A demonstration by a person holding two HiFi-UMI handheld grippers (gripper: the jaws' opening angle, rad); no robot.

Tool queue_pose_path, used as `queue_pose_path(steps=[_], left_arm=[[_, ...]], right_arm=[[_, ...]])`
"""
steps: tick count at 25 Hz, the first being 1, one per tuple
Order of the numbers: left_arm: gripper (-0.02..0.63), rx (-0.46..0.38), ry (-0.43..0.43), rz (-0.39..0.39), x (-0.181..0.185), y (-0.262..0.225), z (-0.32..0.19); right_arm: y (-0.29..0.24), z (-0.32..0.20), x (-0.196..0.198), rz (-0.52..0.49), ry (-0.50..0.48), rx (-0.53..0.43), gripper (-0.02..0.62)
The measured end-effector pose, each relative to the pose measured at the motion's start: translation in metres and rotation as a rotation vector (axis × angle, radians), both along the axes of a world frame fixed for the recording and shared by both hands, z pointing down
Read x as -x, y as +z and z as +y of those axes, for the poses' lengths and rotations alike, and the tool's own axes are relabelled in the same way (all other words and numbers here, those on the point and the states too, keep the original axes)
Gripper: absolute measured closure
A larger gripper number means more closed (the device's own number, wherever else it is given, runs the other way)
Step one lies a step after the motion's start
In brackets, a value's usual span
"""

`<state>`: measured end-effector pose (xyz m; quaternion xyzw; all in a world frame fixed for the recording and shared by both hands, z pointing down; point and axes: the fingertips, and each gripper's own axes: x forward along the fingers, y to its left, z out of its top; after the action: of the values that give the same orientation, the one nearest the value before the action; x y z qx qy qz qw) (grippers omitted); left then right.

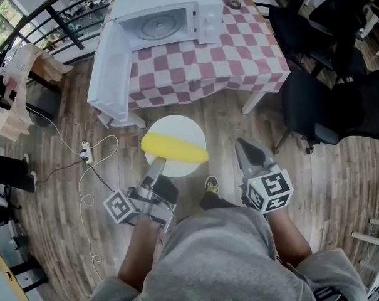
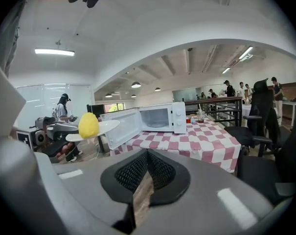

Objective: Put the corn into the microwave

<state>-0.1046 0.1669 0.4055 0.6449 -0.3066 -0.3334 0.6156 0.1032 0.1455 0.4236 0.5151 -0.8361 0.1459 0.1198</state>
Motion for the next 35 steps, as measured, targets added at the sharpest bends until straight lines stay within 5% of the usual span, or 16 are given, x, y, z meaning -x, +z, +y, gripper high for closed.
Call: queue_pose_path(steps=[35], left_arm=[[0.561, 0.001, -0.055, -0.013, -0.026, 0.005, -0.055]], right_arm=[[0.01, -0.062, -0.017, -0.033, -0.073, 0.002, 0.597]])
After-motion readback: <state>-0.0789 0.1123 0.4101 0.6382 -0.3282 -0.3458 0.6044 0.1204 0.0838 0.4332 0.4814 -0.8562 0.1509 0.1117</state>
